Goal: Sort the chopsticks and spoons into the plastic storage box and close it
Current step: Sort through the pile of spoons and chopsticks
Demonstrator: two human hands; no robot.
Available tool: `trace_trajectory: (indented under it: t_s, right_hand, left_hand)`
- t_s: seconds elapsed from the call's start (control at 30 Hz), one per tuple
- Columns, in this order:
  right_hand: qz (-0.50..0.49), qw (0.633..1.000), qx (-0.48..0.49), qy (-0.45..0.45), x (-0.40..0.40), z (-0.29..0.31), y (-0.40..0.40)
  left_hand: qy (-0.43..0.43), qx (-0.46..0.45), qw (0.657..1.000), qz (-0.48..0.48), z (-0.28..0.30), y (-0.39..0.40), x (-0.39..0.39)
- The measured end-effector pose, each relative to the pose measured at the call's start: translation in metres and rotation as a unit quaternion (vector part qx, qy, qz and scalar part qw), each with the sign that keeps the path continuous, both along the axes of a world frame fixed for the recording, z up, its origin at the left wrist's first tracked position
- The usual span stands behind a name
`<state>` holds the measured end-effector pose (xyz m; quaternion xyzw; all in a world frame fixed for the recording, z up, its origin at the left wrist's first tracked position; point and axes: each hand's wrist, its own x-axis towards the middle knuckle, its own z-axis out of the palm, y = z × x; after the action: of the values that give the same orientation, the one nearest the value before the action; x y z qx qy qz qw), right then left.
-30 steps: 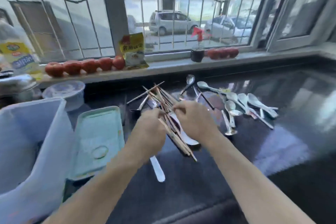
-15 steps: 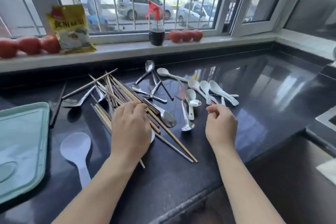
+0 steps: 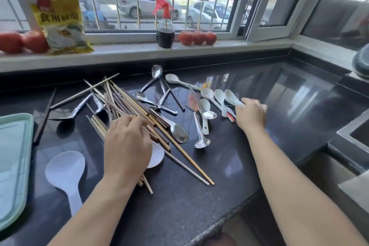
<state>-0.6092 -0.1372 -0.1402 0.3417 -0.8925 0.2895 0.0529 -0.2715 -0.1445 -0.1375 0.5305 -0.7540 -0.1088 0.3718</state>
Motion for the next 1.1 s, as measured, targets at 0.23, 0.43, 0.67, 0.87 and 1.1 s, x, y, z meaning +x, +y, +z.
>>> trace_trajectory:
  t_s: [0.23,0.43,0.67,0.87,1.1]
  right_hand:
    - [-0.056,0.996,0.074,0.016,-0.012,-0.002,-0.007]
    - [-0.095,0.990,0.099,0.024,-0.011,-0.005,-0.007]
    - [-0.068,0.994,0.083,0.016,-0.019,-0.010,-0.005]
    - [-0.071,0.996,0.052,-0.003,-0.022,-0.010,-0.008]
    - [-0.084,0.995,-0.062,-0.004,-0.015,-0.002,-0.001]
  left_hand:
    - [0.005,0.017,1.000,0.017,-0.005,-0.003,0.002]
    - [0.000,0.024,1.000,0.004,-0.004,0.001,-0.002]
    - [0.004,0.024,1.000,0.006,-0.004,0.000,0.000]
    - [0.004,0.019,1.000,-0.001,-0.005,0.000,-0.001]
    - [0.007,0.013,1.000,-0.004,-0.007,0.000,-0.001]
